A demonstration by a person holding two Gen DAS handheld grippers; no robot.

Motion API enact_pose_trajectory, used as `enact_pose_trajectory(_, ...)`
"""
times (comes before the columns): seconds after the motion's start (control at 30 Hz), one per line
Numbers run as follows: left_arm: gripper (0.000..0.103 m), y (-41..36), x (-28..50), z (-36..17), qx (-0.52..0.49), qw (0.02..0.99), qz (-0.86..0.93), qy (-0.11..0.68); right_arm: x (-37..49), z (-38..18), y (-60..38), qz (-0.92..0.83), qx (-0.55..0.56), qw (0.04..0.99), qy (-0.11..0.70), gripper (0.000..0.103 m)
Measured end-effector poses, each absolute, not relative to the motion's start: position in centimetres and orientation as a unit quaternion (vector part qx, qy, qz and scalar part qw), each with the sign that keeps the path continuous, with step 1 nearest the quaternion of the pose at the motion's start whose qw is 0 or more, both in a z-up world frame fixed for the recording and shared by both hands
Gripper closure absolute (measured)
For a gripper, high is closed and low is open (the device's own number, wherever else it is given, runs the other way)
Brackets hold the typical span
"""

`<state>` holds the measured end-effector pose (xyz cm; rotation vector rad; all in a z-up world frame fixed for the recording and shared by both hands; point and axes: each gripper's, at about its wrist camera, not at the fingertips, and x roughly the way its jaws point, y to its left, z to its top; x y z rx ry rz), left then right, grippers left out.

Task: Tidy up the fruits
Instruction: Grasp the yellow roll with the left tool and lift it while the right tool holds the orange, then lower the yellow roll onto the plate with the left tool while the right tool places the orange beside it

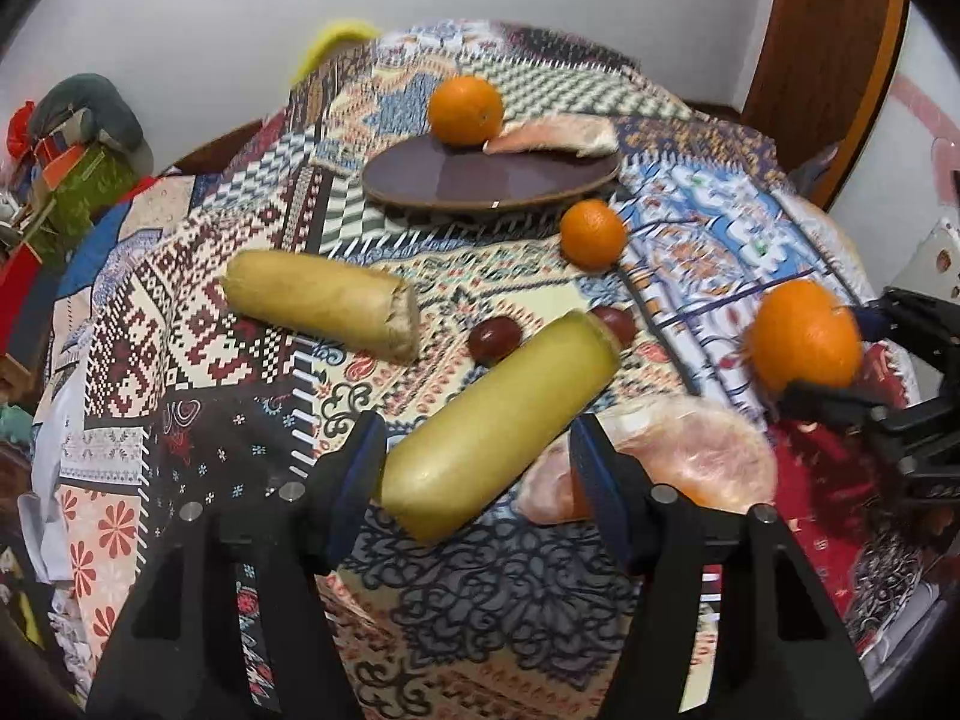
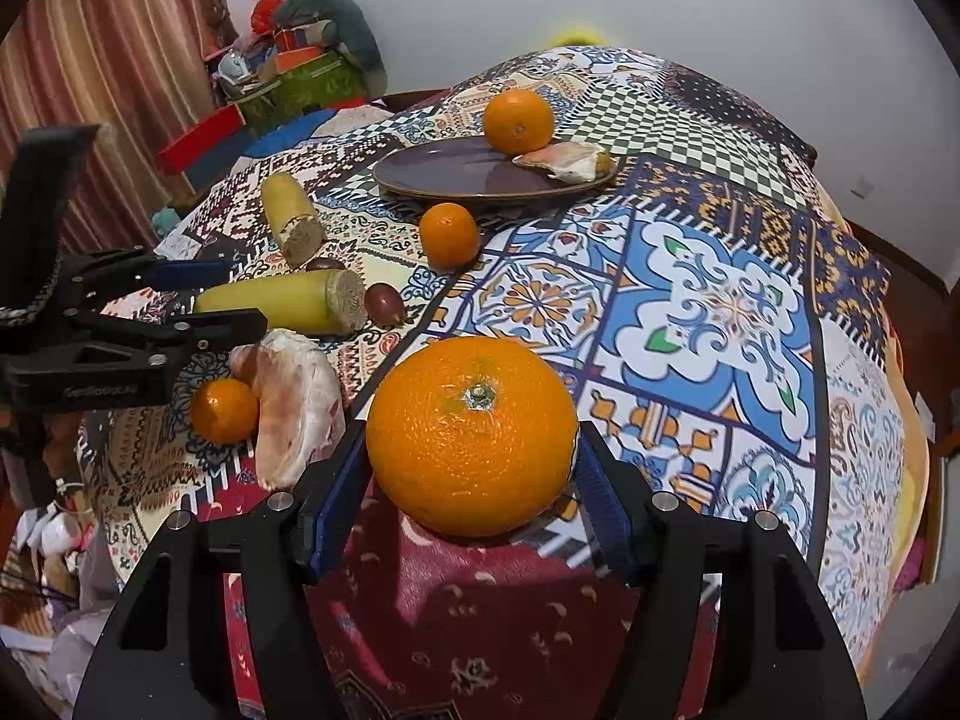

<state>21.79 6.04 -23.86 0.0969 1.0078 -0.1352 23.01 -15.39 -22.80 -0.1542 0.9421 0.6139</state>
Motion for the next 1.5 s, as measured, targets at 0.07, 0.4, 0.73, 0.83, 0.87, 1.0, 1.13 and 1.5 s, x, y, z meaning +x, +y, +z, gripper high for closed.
enact_pose_trajectory(0.07,0.04,6.6,22.6,-24.2,0.039,0.867,-0.066,0.492,23.1,-22.8,-15.7,0.288,-0.068,0.844,0.447,0.04)
enact_pose_trajectory(0.4,0.058,7.7,21.9,-23.7,-0.016,0.87,-0.081,0.486,23.5,-22.6,-16.5,0.275,-0.057,0.851,0.445,0.04)
enact_pose_trajectory(0.73,0.077,8.0,18.8,-22.6,-0.015,0.871,-0.072,0.485,22.0,-21.1,-16.8,0.281,-0.05,0.857,0.429,0.04)
enact_pose_trajectory(0.83,0.074,7.6,19.5,-22.8,0.003,0.868,-0.077,0.491,21.8,-21.0,-17.0,0.282,-0.051,0.857,0.428,0.04)
enact_pose_trajectory(0.87,0.069,7.4,19.9,-22.9,0.01,0.865,-0.081,0.496,21.7,-21.0,-17.0,0.281,-0.052,0.857,0.429,0.04)
enact_pose_trajectory(1.0,0.062,6.1,22.1,-23.9,0.039,0.848,-0.09,0.522,22.2,-21.5,-17.3,0.277,-0.05,0.855,0.436,0.04)
enact_pose_trajectory(1.13,0.062,5.4,24.4,-24.1,0.037,0.841,-0.107,0.528,22.8,-21.9,-17.5,0.272,-0.048,0.854,0.441,0.04)
enact_pose_trajectory(1.5,0.062,4.2,25.6,-25.2,0.054,0.846,-0.089,0.522,24.9,-22.9,-18.0,0.266,-0.041,0.852,0.449,0.04)
